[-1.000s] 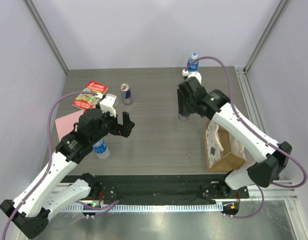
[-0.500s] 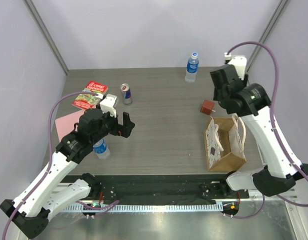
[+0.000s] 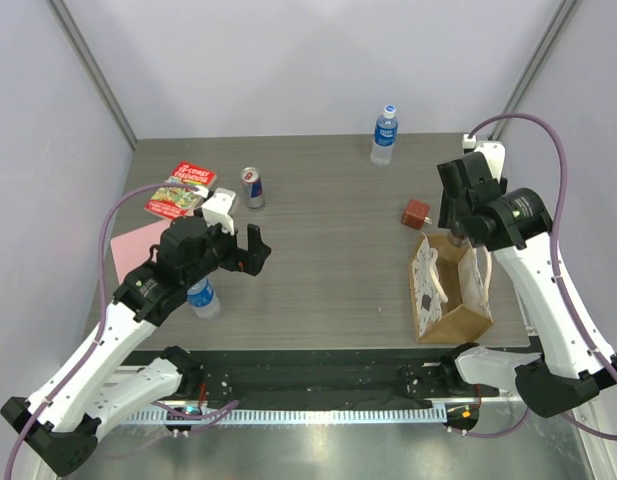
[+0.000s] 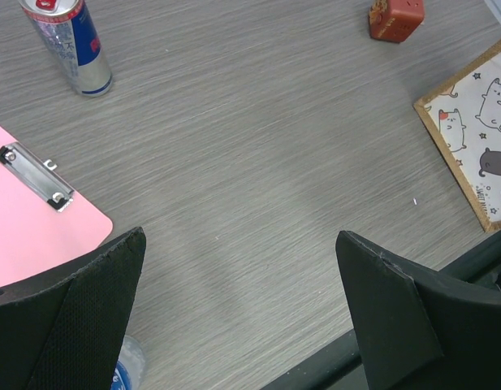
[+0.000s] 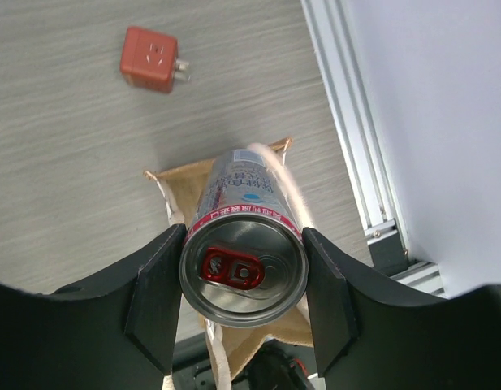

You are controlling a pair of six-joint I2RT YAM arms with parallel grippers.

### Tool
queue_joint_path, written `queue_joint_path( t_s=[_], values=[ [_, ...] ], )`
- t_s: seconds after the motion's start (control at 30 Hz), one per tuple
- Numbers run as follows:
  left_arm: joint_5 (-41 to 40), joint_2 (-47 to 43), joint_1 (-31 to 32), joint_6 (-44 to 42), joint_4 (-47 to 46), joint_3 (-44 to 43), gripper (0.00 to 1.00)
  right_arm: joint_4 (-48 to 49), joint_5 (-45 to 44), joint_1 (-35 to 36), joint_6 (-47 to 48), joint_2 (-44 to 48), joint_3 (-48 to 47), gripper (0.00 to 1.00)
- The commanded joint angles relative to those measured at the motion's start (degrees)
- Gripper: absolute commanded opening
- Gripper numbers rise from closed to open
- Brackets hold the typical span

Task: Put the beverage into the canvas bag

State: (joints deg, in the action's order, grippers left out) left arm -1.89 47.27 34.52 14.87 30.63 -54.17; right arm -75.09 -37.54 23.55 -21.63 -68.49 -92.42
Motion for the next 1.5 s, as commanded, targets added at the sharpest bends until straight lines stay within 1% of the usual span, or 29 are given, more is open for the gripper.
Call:
queue_joint_path(
  t_s=[0.0,0.2,0.3,0.37,0.4,0.43,0.53,0.67,0.73,0.8,0.9,0.97,1.1,1.23,1.33,1.47],
  values=[
    [0.84,-0.25,0.11,0.51,-2.33,0.12,1.00,3.98,0.89,0.09,-1.66,0.90,0.84,0.01],
    [0.84,-0.42,0.11,0.51,-2.33,0.12,1.00,4.95,2.20,0.00,-1.58,0.20,-0.30,0.01],
    [1.10,-0.51,0.11,0.51,-2.33,0.12,1.00,6.61,1.77,0.00,-1.84,-0.07,1.71,0.01],
    [1.19,-0.33,0.11,0.51,-2.33,0.12,1.00,8.81,2.03,0.00,-2.37,0.55,6.88,0.01],
    [1.19,-0.33,0.11,0.59,-2.33,0.12,1.00,12.04,1.86,-0.08,-2.45,1.59,9.25,0.01],
    [1.27,-0.42,0.11,0.60,-2.42,0.21,1.00,13.38,1.42,-0.26,-2.72,2.04,13.37,0.01],
    [1.63,-0.33,0.11,0.77,-2.60,0.30,1.00,16.99,-0.60,-1.40,-4.12,2.66,19.10,0.01],
    [1.71,0.28,0.11,0.95,-2.60,0.21,1.00,18.92,-1.48,-3.68,-4.48,2.13,22.63,0.01],
    [3.21,0.37,0.11,0.95,-2.59,0.21,1.00,20.42,-0.87,-5.26,-4.21,2.31,24.12,0.01],
    [2.95,0.02,0.11,0.86,-2.51,0.29,1.00,20.95,0.88,-5.97,-3.86,2.66,24.39,0.01],
    [2.77,-0.16,0.11,0.86,-2.60,0.38,1.00,20.69,1.07,-6.41,-3.60,2.57,23.95,0.01],
    [2.86,0.02,0.11,0.86,-2.68,0.30,1.00,20.60,1.50,-8.16,-3.07,2.22,24.48,0.01],
    [3.12,0.37,0.11,0.95,-2.60,0.30,1.00,22.61,6.85,-10.80,-2.45,1.96,26.15,0.01],
    [3.30,0.37,0.11,1.12,-2.60,0.30,1.00,24.20,7.92,-11.77,-2.54,1.43,27.29,0.01],
    [3.30,0.37,0.11,1.12,-2.77,0.30,1.00,25.60,10.90,-11.86,-2.72,1.43,27.82,0.01],
    [3.38,0.28,0.11,1.12,-2.77,0.30,1.00,27.97,7.75,-12.30,-2.37,1.08,30.37,0.01]
  ],
)
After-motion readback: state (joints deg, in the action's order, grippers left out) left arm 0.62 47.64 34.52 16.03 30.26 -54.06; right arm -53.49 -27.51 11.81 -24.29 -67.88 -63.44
